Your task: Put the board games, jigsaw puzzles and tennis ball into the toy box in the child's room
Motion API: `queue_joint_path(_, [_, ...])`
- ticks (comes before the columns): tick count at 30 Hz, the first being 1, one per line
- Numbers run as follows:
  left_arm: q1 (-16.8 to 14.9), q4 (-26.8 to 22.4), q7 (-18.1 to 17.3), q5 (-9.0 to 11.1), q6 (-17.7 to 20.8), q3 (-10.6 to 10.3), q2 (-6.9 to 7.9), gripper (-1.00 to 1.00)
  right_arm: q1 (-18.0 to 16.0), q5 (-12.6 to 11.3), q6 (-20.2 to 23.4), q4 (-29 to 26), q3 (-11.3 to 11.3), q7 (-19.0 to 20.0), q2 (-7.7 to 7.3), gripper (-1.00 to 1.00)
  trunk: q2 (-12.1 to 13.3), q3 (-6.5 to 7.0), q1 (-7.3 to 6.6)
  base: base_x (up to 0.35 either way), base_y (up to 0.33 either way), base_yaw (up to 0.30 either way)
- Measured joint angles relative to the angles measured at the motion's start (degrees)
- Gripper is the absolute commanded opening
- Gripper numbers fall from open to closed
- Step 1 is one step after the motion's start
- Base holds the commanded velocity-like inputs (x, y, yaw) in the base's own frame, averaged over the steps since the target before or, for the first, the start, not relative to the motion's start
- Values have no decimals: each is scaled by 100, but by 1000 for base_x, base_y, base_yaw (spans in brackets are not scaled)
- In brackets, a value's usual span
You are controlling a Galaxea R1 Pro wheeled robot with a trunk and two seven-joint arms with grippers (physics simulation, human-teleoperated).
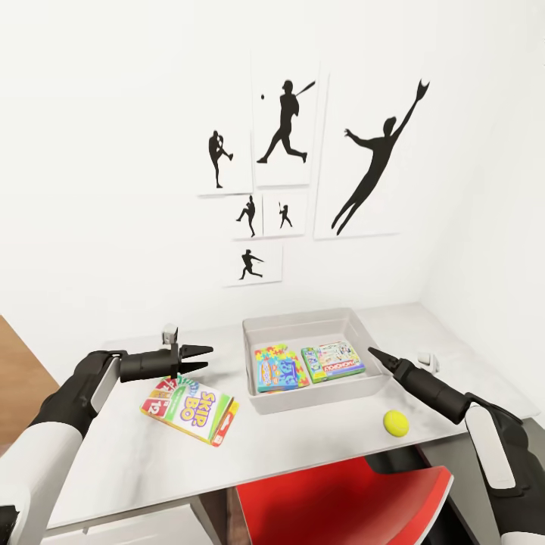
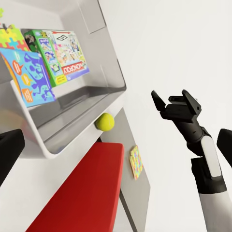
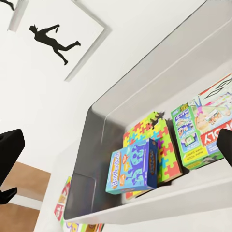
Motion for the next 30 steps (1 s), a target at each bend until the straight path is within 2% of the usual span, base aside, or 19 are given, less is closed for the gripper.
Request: queue_joint_path(30, [0,-1,-1,-3,0,0,3,100,0,16,-25,0,1,12,3,100,1,266,0,-11,5,60])
